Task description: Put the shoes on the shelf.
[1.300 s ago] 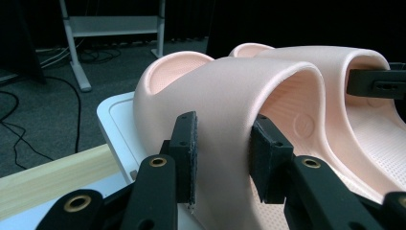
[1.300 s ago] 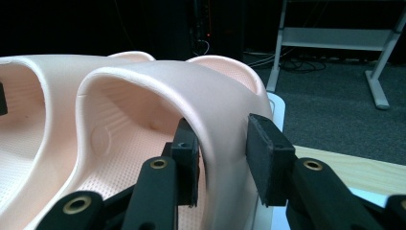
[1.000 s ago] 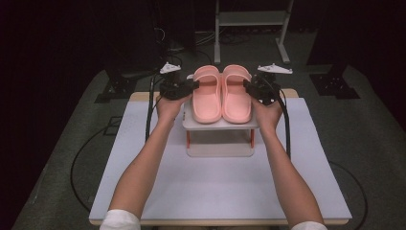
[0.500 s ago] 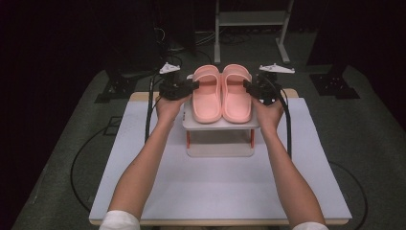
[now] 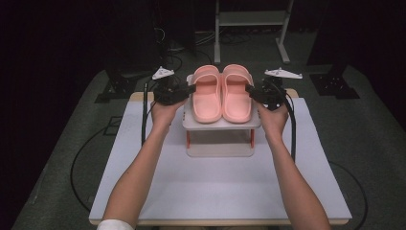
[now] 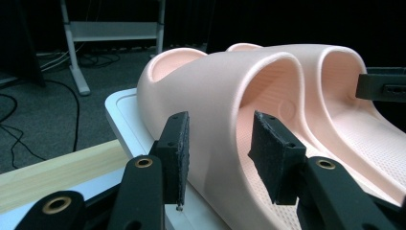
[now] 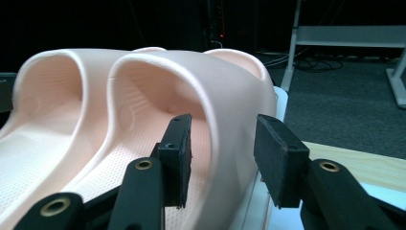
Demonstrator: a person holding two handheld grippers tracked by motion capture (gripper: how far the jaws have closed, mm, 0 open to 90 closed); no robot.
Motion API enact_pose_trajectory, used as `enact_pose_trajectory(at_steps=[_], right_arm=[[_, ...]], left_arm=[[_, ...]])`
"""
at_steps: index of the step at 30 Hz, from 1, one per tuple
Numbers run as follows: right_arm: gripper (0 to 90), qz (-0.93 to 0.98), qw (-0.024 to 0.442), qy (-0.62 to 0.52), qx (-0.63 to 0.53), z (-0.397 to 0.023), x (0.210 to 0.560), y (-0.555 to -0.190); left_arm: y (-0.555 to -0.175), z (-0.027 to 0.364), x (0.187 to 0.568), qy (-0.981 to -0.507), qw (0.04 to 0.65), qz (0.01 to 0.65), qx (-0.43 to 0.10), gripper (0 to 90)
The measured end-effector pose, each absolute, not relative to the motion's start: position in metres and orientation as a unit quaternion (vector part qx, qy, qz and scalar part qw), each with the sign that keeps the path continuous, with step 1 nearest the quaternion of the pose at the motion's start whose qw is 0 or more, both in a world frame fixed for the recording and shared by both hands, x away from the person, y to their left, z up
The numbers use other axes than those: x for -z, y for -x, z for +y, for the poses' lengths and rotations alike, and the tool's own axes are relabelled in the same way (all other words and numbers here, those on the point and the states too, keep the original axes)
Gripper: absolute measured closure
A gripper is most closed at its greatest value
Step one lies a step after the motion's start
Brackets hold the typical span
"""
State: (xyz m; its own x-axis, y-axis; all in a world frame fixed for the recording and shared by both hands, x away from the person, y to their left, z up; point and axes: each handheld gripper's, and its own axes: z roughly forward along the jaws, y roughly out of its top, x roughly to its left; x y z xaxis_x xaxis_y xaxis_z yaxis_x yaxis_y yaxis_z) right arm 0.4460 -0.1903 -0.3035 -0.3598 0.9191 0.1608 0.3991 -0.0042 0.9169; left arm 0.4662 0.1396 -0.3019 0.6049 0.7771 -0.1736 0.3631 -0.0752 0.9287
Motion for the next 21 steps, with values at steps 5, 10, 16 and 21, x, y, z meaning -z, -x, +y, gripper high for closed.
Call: enact_pose_trajectory(at_steps=[5,10,16,21], right_arm=[[55.9,0.653,0.244,-0.502,-0.512,-0.194,0.306,-0.443],[55.5,0.653,0.236,-0.498,-0.52,-0.198,0.308,-0.44],[54.7,0.651,0.233,-0.493,-0.528,-0.203,0.306,-0.435],[54.1,0.651,0.229,-0.487,-0.535,-0.207,0.306,-0.429]], left_arm=[[-0.461,0.14,0.299,-0.709,0.554,0.394,-0.184,56.9],[-0.459,0.139,0.299,-0.709,0.56,0.388,-0.182,56.5],[-0.456,0.139,0.302,-0.709,0.564,0.386,-0.174,55.9],[-0.453,0.138,0.302,-0.71,0.565,0.382,-0.174,54.9]])
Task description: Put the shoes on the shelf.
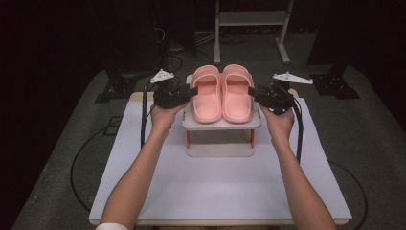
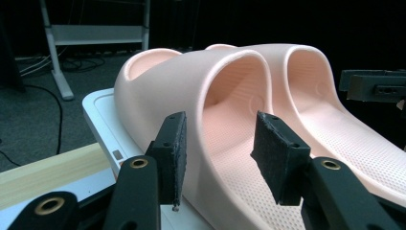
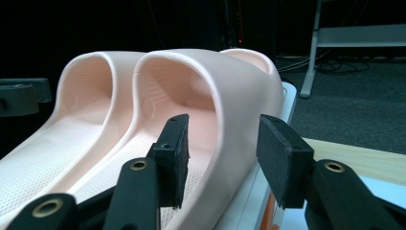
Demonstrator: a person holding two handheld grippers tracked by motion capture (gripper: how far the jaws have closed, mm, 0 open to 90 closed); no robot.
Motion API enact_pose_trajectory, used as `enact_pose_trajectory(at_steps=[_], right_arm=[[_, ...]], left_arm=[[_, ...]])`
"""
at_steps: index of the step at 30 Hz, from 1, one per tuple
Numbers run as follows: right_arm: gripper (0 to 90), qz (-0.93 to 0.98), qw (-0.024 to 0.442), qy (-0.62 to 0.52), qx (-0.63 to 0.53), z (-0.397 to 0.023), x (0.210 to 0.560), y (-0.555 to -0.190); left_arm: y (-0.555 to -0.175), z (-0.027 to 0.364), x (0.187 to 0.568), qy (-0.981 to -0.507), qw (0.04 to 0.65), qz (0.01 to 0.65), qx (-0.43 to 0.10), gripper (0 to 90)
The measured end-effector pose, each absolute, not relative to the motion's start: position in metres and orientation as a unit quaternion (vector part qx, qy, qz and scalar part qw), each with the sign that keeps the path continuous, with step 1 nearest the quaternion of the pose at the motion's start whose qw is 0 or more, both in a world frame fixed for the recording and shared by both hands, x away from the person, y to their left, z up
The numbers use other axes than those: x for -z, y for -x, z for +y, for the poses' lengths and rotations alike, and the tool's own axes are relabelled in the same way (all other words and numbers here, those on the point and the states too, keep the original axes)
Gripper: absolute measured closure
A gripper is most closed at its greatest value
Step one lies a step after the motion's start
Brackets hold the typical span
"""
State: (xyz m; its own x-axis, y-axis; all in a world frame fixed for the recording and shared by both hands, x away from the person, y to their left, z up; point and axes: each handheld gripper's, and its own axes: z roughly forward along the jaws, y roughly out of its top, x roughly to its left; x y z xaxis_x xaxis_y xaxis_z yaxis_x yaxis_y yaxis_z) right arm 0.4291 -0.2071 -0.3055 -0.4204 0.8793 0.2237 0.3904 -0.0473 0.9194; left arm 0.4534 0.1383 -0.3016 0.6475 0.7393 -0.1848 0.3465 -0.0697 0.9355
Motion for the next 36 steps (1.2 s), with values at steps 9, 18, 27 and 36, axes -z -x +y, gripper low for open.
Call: enact_pose_trajectory(at_steps=[9,18,27,36], right_arm=[[54.1,0.651,0.224,-0.484,-0.54,-0.215,0.309,-0.424],[53.8,0.652,0.221,-0.483,-0.541,-0.222,0.311,-0.417],[53.6,0.652,0.222,-0.479,-0.545,-0.23,0.314,-0.409],[53.0,0.655,0.219,-0.477,-0.544,-0.236,0.317,-0.402]], left_arm=[[-0.446,0.14,0.303,-0.713,0.567,0.375,-0.172,54.2],[-0.439,0.144,0.303,-0.714,0.571,0.369,-0.17,53.4],[-0.431,0.148,0.303,-0.714,0.575,0.363,-0.168,52.8],[-0.423,0.152,0.305,-0.713,0.579,0.358,-0.166,51.9]])
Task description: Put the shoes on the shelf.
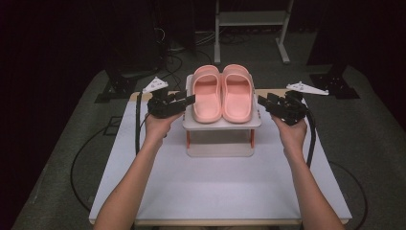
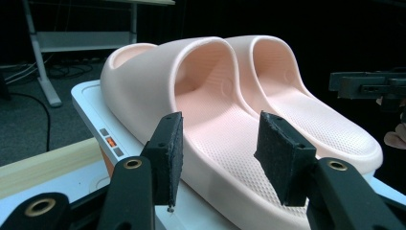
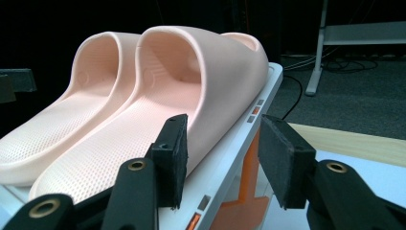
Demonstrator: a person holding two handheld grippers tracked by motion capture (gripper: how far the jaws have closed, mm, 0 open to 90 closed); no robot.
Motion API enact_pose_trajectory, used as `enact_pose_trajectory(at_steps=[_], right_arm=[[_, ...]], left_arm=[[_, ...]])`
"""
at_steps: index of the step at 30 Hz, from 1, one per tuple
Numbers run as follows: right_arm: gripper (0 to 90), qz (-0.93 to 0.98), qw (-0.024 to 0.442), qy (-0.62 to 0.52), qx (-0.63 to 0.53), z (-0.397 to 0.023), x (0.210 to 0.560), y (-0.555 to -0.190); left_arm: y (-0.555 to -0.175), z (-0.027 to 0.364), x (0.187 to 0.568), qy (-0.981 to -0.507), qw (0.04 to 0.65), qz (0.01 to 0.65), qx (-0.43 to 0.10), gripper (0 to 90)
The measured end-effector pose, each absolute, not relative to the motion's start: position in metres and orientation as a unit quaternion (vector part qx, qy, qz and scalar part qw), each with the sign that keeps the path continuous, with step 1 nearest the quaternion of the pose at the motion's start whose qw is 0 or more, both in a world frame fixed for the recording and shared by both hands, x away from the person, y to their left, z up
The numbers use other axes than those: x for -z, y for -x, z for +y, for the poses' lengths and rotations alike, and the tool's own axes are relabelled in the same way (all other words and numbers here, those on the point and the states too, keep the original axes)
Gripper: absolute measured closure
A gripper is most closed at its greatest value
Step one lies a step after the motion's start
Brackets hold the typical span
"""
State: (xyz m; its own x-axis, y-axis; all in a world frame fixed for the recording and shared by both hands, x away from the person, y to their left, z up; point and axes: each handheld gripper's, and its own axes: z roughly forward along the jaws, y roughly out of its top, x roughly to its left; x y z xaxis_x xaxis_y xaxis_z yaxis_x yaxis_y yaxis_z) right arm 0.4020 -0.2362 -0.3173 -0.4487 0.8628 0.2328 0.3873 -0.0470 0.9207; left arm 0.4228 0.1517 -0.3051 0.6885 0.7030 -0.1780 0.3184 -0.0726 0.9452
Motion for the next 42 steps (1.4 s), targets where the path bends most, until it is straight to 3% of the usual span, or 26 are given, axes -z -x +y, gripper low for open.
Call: enact_pose_trajectory(at_steps=[42], right_arm=[[45.2,0.667,0.216,-0.468,-0.538,-0.26,0.335,-0.371]], left_arm=[[-0.391,0.179,0.319,-0.71,0.582,0.359,-0.171,40.3]])
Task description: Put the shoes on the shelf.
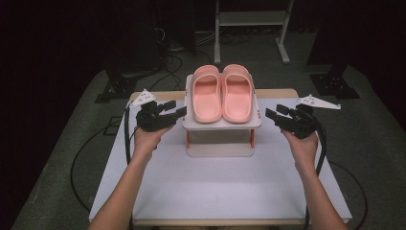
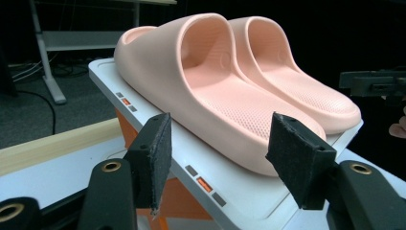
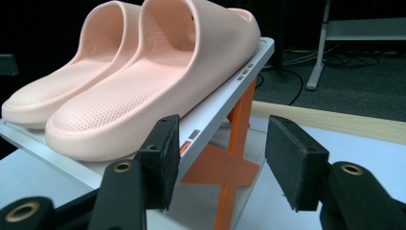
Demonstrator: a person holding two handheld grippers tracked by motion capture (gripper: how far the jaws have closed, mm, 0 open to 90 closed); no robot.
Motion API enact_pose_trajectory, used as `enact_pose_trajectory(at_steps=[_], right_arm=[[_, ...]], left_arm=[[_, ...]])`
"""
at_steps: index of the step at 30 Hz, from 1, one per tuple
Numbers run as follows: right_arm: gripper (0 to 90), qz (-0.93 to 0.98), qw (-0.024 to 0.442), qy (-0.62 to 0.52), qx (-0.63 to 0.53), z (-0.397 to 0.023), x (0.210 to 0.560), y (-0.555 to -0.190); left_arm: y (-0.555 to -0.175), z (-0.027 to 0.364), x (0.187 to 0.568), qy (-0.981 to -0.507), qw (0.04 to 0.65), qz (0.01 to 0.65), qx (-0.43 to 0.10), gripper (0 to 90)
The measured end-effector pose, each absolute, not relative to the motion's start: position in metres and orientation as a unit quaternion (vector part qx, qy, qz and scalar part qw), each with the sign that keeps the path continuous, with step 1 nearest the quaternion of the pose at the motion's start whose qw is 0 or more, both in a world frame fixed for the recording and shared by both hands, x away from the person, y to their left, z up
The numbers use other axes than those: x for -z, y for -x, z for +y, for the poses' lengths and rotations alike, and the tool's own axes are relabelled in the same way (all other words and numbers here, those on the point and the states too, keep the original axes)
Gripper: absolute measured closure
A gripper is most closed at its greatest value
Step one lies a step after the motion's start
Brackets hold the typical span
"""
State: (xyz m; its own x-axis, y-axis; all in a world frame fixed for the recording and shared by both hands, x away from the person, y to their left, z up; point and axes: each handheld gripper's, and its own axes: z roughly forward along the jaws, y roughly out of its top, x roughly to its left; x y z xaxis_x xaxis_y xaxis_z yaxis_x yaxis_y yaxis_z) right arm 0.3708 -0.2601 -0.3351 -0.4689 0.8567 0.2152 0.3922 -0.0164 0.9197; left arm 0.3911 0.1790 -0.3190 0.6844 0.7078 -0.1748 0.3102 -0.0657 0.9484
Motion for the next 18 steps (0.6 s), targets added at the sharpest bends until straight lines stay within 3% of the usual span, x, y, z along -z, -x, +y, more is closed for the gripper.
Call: enact_pose_trajectory(at_steps=[18], right_arm=[[40.2,0.661,0.221,-0.478,-0.534,-0.278,0.349,-0.359]], left_arm=[[-0.383,0.191,0.335,-0.706,0.576,0.371,-0.18,33.2]])
